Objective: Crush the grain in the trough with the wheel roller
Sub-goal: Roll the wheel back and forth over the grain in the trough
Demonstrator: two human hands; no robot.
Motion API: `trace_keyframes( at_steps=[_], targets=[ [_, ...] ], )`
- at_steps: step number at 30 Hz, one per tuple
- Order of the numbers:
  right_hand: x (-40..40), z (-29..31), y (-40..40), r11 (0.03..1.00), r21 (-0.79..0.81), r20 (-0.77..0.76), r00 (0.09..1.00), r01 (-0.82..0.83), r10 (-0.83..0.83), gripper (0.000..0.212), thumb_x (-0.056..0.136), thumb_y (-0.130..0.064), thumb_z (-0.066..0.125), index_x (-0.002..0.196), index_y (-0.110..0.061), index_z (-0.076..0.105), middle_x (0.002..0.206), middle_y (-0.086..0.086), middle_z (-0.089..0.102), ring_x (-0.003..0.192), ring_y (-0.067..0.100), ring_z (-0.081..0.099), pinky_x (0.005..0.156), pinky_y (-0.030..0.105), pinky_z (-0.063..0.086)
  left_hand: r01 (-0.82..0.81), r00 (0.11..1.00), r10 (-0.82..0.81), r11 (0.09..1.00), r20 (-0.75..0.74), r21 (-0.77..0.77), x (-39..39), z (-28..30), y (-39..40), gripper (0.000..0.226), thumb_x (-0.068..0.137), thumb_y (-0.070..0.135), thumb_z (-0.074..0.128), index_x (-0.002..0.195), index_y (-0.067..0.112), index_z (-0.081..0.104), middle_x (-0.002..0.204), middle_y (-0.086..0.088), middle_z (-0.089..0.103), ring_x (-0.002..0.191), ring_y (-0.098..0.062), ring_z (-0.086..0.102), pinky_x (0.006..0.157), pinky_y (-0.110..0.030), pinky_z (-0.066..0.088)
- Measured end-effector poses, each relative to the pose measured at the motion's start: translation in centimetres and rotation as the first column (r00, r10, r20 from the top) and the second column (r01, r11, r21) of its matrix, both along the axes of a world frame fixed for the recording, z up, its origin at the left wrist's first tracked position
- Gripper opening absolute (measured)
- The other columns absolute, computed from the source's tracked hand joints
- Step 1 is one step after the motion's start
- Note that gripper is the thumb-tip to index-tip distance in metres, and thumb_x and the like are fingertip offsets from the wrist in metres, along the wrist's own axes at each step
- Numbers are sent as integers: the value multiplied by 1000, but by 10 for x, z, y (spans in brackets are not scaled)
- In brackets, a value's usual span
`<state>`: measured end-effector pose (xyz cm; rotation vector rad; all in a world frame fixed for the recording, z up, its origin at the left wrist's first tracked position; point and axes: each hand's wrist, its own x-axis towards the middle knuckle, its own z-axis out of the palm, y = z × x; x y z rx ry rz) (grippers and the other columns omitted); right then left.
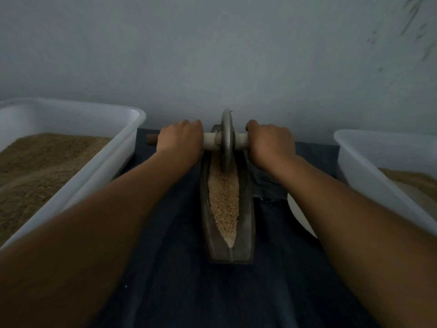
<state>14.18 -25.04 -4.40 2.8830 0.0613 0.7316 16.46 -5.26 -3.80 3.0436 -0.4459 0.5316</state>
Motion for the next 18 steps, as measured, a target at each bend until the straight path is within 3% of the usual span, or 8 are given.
trace_keyframes(
  at_steps=[7, 10, 12, 15, 18],
  targets=[
    [-52, -10, 8, 998, -25, 75, 996, -49, 51, 2, 86, -17, 58, 86, -16, 58, 88, 6, 65, 80, 28, 60, 61, 32, 23, -34, 999, 32, 989, 19, 141, -52, -14, 13, 24, 90, 19, 63, 111, 12, 53, 101, -9, 64, 88, -26, 64, 64, -34, 44],
    [-83, -15, 12, 997, -7, 104, 992, -72, 73, 5, 84, -14, 59, 87, -16, 56, 86, 6, 62, 81, 29, 56, 67, 34, 23, -27, 996, 10, 981, 91, 190, -81, -18, 18, 24, 89, 22, 64, 106, 14, 49, 99, -5, 64, 84, -21, 64, 62, -31, 42],
    [-105, -21, 12, 994, 6, 140, 984, -108, 106, 11, 82, -11, 62, 93, -13, 59, 85, 8, 61, 79, 31, 56, 70, 37, 31, -5, 988, -22, 984, 150, 178, -98, -16, 20, 24, 88, 25, 66, 104, 16, 49, 99, -4, 63, 83, -19, 62, 64, -30, 38],
    [-132, -31, 9, 991, 0, 147, 980, -134, 133, 38, 76, -9, 74, 112, -8, 62, 97, 12, 65, 87, 33, 61, 79, 42, 45, 56, 975, -86, 988, 205, 145, -117, -12, 25, 26, 85, 27, 68, 102, 19, 50, 99, -1, 63, 86, -18, 59, 69, -29, 33],
    [-145, -30, 5, 987, 42, 143, 979, -154, 146, 51, 68, -11, 82, 116, -11, 64, 99, 9, 67, 87, 30, 62, 78, 40, 46, 121, 964, -146, 985, 220, 120, -124, -2, 32, 29, 82, 29, 69, 98, 23, 46, 101, 2, 62, 90, -20, 59, 71, -31, 31]
  ],
)
